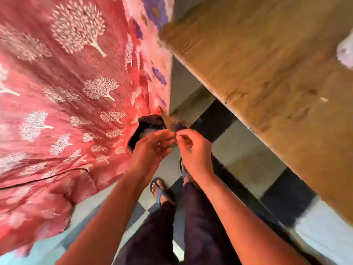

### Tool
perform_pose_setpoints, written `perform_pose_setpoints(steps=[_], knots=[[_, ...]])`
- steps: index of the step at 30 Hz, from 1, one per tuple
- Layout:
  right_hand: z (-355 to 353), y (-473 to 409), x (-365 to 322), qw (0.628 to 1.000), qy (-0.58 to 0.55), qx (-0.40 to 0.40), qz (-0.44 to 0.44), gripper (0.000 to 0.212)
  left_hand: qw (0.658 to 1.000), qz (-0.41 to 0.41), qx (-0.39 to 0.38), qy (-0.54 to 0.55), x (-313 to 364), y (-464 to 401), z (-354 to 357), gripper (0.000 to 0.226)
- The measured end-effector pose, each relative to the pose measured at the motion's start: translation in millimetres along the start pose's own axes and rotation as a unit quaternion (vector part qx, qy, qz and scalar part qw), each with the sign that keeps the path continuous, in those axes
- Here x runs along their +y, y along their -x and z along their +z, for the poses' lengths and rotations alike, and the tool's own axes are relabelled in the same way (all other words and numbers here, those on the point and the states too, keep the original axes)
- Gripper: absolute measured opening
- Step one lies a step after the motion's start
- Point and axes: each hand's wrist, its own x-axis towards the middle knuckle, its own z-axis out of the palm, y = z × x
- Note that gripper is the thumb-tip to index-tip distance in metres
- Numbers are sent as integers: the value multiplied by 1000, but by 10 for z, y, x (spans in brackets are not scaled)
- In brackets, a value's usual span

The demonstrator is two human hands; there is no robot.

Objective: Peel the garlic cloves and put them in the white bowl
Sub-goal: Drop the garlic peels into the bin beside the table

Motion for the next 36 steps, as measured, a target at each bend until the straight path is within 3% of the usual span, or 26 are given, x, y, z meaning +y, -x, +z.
perform_pose_setpoints(steps=[8,13,15,17,21,23,28,33,36], knots=[[-1494,535,-437,988,-58,139,36,16,991,-4,-94,-100,-53,890,1345,28],[-2301,367,-156,966,-63,234,87,16,959,78,-138,-236,-181,825,2425,19],[-2434,272,-86,967,-35,242,73,18,912,199,-141,-330,-181,628,2573,16],[-2746,155,78,962,12,269,53,21,836,295,-117,-448,-245,401,2885,23],[-3212,-75,518,950,140,278,9,27,700,447,-99,-548,-315,42,3352,33],[-3338,-146,743,944,211,252,-8,30,649,478,-111,-581,-330,-143,3441,32],[-3373,-173,872,946,227,232,-21,30,604,504,-122,-605,-346,-220,3549,10],[-3417,-193,857,951,207,229,-21,27,618,538,-106,-564,-141,-94,3948,12],[-3428,-201,826,950,228,213,-8,30,599,559,-102,-564,74,-176,4352,16]])
